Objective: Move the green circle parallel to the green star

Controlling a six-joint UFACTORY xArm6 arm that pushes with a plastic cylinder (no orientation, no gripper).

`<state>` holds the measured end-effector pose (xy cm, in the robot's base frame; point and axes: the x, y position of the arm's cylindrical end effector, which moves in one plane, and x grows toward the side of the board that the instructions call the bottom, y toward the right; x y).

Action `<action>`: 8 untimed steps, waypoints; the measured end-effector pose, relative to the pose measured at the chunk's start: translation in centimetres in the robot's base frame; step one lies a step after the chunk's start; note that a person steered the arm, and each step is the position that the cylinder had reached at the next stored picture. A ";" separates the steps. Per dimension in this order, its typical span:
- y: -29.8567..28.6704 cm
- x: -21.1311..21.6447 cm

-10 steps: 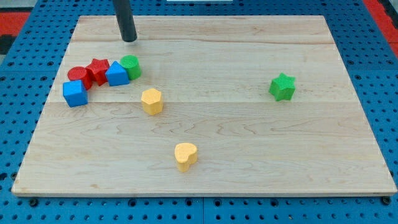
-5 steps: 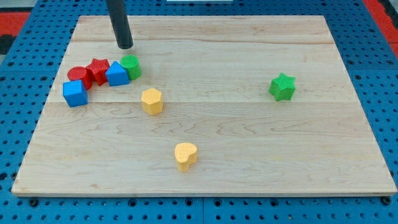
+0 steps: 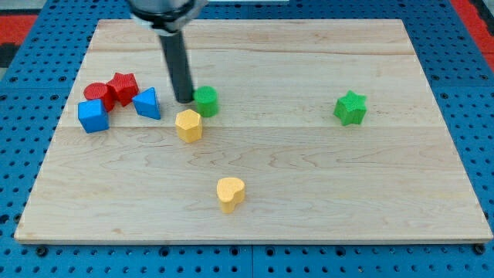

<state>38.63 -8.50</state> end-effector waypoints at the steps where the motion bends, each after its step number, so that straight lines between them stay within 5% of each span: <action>1: 2.7 0.7; 8: 18.0 5.2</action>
